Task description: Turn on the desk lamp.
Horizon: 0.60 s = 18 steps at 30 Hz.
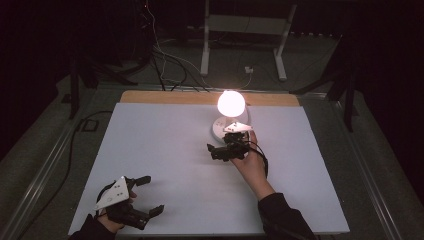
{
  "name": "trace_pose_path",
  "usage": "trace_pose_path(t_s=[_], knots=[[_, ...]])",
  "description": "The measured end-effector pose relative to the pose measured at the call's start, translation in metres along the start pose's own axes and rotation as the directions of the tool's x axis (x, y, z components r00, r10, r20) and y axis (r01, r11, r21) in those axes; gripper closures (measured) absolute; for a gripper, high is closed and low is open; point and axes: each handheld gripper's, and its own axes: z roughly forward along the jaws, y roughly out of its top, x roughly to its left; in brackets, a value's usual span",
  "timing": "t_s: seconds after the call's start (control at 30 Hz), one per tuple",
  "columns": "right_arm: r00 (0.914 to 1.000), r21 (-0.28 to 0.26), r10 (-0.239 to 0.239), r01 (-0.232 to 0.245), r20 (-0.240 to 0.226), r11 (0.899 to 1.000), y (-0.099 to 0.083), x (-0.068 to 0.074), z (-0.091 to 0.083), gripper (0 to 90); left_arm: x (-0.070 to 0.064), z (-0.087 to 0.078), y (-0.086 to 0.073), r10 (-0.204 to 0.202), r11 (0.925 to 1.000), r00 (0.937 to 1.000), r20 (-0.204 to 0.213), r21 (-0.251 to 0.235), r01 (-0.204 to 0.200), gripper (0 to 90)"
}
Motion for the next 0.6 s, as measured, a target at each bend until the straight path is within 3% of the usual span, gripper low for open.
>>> trace_pose_path(t_s=[0.1, 0.27, 0.5, 0.6], knots=[[0.9986, 0.000, 0.023, -0.023, -0.047, 1.000, 0.001, -0.004, -0.008, 0.0, 0.000, 0.000, 0.000, 0.000, 1.0000, 1.0000, -0.001, 0.000, 0.000, 0.3], [0.9993, -0.014, -0.024, 0.023, -0.029, 1.000, 0.001, -0.007, -0.024, 0.0, 0.001, 0.000, 0.000, 0.001, 1.0000, 1.0000, -0.001, -0.002, -0.001, 0.4], [0.9979, -0.028, -0.045, 0.043, -0.047, 0.999, -0.005, -0.009, -0.047, 0.0, 0.001, 0.000, 0.000, -0.002, 1.0000, 1.0000, -0.001, -0.001, 0.002, 0.4], [0.9961, -0.006, -0.054, 0.053, -0.070, 0.999, -0.009, -0.011, -0.058, 0.0, 0.000, -0.001, 0.000, -0.001, 1.0000, 1.0000, -0.001, 0.000, 0.001, 0.3]])
